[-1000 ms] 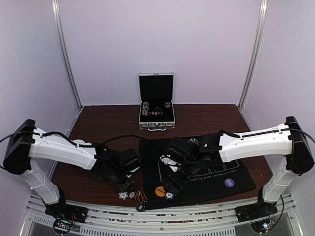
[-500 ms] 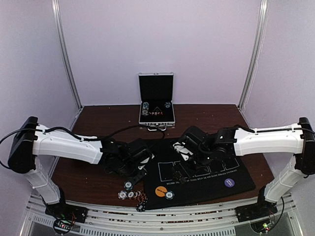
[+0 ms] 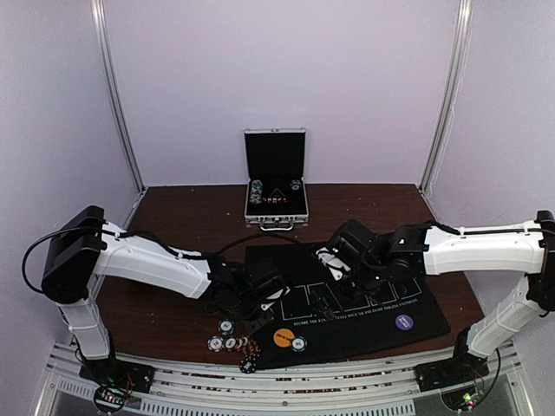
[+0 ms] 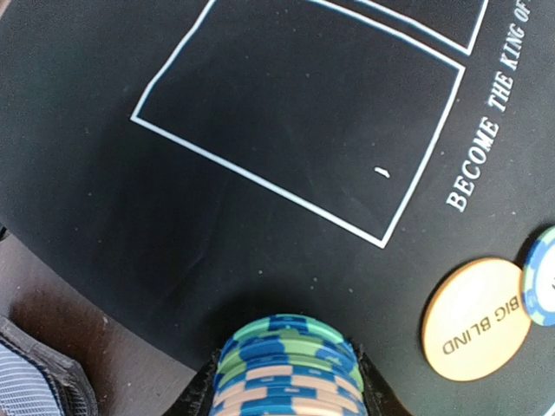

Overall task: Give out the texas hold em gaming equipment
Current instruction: Pick up the pile of poker chips from the pile of poker chips, then place the poker chips pile at the big blind area.

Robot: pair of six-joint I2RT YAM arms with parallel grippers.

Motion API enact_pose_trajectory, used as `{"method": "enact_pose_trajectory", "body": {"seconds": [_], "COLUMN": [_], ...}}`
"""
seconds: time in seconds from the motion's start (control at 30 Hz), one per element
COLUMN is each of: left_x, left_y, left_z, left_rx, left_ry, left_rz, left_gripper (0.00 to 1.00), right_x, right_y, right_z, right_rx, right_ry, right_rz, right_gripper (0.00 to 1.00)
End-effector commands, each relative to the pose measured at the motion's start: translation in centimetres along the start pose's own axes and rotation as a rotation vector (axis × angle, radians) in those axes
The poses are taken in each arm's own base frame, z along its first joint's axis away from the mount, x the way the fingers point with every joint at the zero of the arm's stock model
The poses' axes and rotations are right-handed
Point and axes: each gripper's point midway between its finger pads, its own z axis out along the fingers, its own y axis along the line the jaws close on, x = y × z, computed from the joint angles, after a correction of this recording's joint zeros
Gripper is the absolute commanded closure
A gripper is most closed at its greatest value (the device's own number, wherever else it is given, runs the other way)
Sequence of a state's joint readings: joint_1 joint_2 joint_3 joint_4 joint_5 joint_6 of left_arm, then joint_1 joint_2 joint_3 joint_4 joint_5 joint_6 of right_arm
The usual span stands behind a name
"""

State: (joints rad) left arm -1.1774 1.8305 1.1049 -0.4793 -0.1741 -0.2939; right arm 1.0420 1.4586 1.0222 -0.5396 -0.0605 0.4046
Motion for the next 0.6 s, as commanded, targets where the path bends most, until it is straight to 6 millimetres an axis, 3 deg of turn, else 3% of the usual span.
{"method": "enact_pose_trajectory", "body": {"seconds": [0.0,0.1,0.33,0.57], "left_x": [-1.9,-1.8,-1.0,-0.5], "left_y": [-0.6,-0.8,-0.7,-0.3], "left_z": [-0.1,0.0,1.2,1.0], "left_rx": [0.022,0.03,0.02,0.004], "left_ry": [-0.064,-0.069,-0.047,-0.052], "left_rz": [0.006,0.006,0.014,0.016], "left_gripper": [1.0,0.99,0.81,0.57], "right_x": [-0.2,-0.3,-0.3,-0.2], "right_y": [0.2,0.3,0.5,0.4], "right_z": [-0.2,-0.2,-0.2,-0.3], "right_rx": [-0.017,-0.022,-0.026,-0.024], "right_ry": [-0.011,-0.01,-0.004,0.0], "right_rz": [0.007,0.004,-0.003,-0.004], "right_gripper": [0.0,0.0,0.0,0.0]}}
